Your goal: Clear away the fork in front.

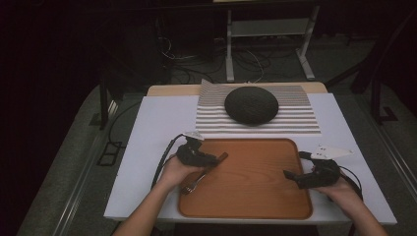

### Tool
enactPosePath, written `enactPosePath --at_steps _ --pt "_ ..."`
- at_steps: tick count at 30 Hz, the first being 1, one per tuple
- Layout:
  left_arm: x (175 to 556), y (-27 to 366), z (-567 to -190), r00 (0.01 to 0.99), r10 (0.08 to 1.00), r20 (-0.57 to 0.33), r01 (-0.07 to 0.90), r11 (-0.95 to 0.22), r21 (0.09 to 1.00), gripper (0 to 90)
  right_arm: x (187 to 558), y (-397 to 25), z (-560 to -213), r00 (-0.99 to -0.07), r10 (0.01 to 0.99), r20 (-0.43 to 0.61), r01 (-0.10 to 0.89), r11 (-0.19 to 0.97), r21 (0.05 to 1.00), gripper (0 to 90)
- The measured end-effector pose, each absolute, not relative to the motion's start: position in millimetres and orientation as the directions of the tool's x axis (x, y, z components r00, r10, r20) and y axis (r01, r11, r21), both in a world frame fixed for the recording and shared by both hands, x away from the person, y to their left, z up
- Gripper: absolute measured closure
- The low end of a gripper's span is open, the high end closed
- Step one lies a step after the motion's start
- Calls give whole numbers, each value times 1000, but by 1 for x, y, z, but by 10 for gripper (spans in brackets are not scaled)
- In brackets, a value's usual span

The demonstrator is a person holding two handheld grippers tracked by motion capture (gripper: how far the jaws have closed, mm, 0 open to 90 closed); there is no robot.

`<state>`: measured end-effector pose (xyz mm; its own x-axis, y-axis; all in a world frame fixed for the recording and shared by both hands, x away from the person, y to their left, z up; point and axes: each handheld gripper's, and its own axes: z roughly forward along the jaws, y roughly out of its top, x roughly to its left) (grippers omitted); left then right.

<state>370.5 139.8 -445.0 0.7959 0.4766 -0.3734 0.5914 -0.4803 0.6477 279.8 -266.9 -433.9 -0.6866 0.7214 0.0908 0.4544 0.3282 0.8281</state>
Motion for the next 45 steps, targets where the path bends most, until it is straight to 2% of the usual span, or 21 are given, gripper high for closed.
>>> enactPosePath --at_steps 3,10,12,20,45 --pt "369 142 -440 796 478 -372 587 -458 667 686 280 -267 -434 -687 721 89 453 329 829 70" --pt "354 133 -428 846 414 -336 517 -480 709 872 280 -267 -434 -686 722 88 455 331 827 72" --pt "351 126 -429 860 394 -323 497 -507 704 896 280 -267 -434 -687 721 88 453 331 828 72" --pt "352 114 -443 870 413 -269 481 -593 646 897 280 -266 -434 -687 721 83 453 336 826 72" --pt "370 167 -440 803 546 -237 554 -541 632 898 277 -268 -433 -683 726 81 450 332 829 72"
